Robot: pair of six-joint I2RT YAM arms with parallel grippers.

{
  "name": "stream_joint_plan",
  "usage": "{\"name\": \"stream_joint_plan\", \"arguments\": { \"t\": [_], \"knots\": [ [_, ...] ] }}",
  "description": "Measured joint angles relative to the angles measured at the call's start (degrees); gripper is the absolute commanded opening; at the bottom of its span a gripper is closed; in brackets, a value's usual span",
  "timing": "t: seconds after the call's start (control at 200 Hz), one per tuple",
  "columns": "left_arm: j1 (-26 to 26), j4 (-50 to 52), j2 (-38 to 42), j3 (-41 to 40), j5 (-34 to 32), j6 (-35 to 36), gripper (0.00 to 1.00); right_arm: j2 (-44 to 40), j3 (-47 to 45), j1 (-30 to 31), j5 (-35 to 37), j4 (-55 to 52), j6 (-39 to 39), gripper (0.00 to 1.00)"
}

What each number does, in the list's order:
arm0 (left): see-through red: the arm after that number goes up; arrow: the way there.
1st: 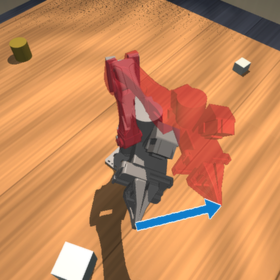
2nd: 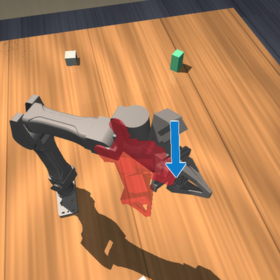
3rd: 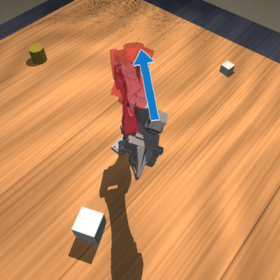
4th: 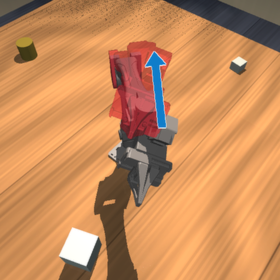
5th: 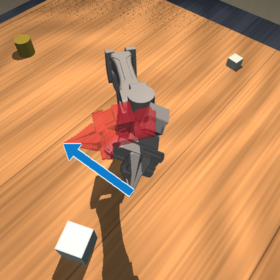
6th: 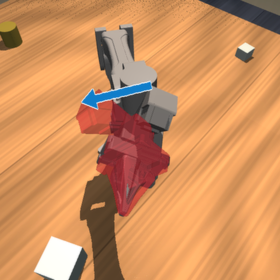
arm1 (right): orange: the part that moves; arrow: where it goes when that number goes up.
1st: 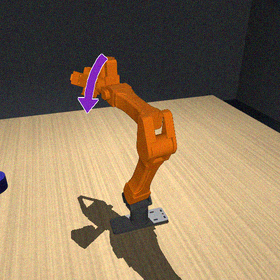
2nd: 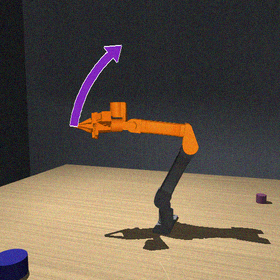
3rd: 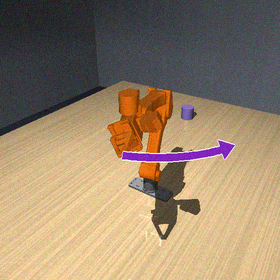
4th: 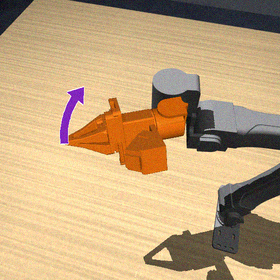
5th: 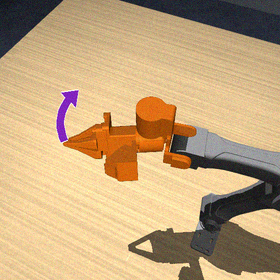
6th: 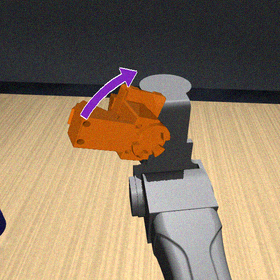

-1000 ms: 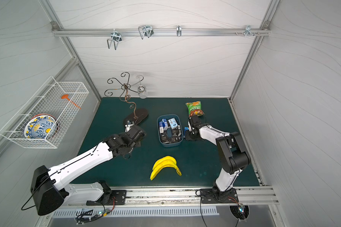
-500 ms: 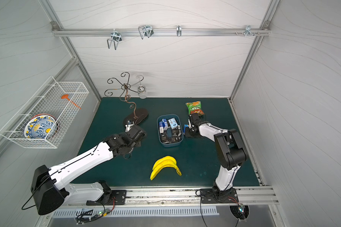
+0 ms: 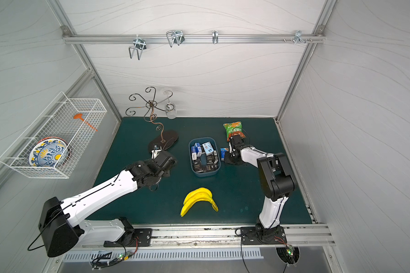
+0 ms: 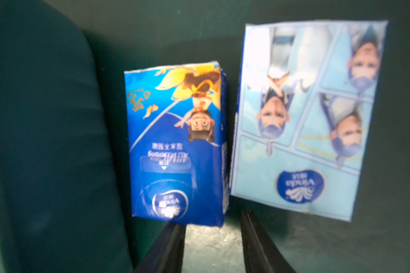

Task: Take the pocket tissues out of the storage box
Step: Move the pocket tissues to the center of the board.

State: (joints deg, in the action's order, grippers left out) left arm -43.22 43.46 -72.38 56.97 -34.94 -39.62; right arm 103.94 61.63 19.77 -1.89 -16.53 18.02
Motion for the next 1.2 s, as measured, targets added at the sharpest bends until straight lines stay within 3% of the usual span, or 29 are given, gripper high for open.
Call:
{"name": "stream_joint_plan", "arguments": {
  "t": [0.966, 1.201],
  "knots": [
    [0.00, 0.02, -0.07, 0.00, -0.02, 0.02, 0.40, 1.53, 2.12, -1.09, -4.59, 1.46, 0.17, 0.44],
    [0.00, 0.04, -0.04, 0.00, -0.31, 0.17, 0.40, -4.83, 0.96, -1.29, -4.44, 0.11, -0.17, 0.47]
  ]
}}
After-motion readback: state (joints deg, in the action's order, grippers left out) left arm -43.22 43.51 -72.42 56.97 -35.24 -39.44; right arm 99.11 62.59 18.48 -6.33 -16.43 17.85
